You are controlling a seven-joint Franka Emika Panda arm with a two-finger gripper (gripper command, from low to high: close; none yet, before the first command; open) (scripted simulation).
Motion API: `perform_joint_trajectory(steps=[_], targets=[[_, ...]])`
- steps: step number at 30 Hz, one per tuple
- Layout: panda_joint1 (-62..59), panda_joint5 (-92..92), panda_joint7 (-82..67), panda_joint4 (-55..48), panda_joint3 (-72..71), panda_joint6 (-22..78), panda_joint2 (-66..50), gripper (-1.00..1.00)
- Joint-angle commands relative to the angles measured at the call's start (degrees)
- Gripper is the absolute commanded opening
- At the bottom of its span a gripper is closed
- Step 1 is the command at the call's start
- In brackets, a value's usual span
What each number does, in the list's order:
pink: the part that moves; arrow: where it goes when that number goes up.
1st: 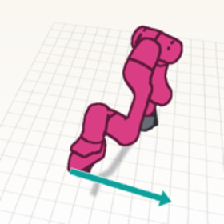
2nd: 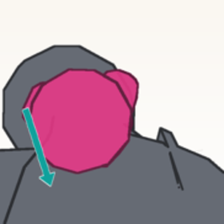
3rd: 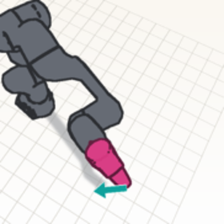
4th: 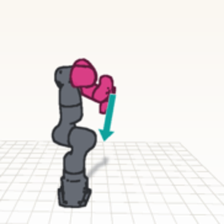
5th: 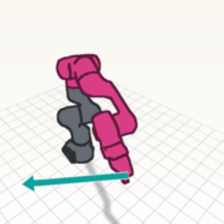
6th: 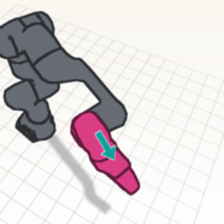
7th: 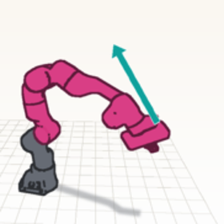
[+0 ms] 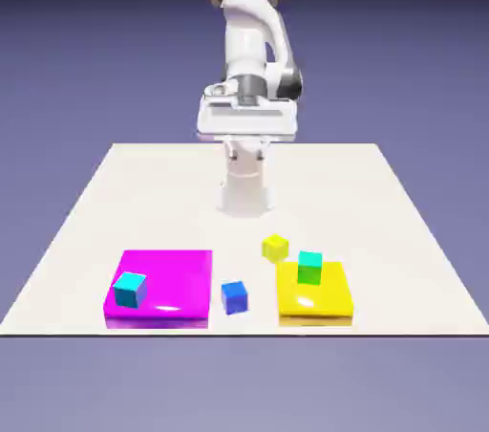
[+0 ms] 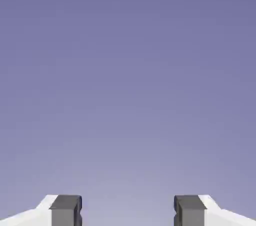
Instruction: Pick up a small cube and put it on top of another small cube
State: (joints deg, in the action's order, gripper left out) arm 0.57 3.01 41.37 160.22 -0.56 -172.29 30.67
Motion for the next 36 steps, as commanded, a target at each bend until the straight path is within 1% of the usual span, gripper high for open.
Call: perform_joint_trajectory(steps=[1,29,31,36], targets=[[-0.10,2.50,-0.90,-0.65,-0.46,1.43,-1.65,0.00],[-2.88,72.26,-26.17,-18.87,-13.47,41.28,-47.78,0.00],[-2.89,72.61,-26.30,-18.96,-13.53,41.48,-48.02,0.00],[-4.18,82.50,-19.93,-23.50,-9.47,39.16,-57.92,0.00]])
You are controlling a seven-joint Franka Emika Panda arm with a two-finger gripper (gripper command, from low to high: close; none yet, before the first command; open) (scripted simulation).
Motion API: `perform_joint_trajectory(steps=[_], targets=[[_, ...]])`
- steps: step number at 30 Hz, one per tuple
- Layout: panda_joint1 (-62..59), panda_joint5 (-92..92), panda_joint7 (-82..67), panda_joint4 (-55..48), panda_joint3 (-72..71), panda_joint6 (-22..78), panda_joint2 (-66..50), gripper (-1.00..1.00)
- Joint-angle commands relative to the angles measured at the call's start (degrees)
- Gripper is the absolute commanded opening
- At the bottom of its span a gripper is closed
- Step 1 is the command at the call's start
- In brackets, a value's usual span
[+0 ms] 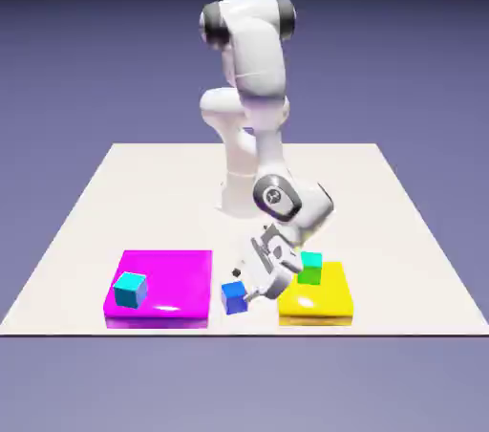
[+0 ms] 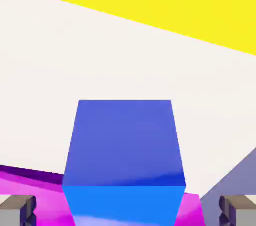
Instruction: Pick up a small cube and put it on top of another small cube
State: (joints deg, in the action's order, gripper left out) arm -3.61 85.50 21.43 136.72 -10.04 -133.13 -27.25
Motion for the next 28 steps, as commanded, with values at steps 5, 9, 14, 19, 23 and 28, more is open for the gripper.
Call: perform_joint_trajectory(steps=[5,9,14,19,23,28], targets=[[0.81,-6.21,-4.00,2.85,-2.55,1.46,6.22,-1.00],[0.04,-14.85,-10.11,-0.08,-1.30,5.10,9.58,-1.00],[-2.76,-26.03,-18.54,-10.46,4.91,11.35,8.86,-1.00],[-5.56,-37.21,-26.96,-20.84,11.12,17.60,8.13,-1.00],[-7.31,-35.16,-25.29,-20.55,13.08,13.03,4.36,-1.00],[-6.36,-36.85,-26.64,-21.14,12.14,16.05,6.62,1.00]])
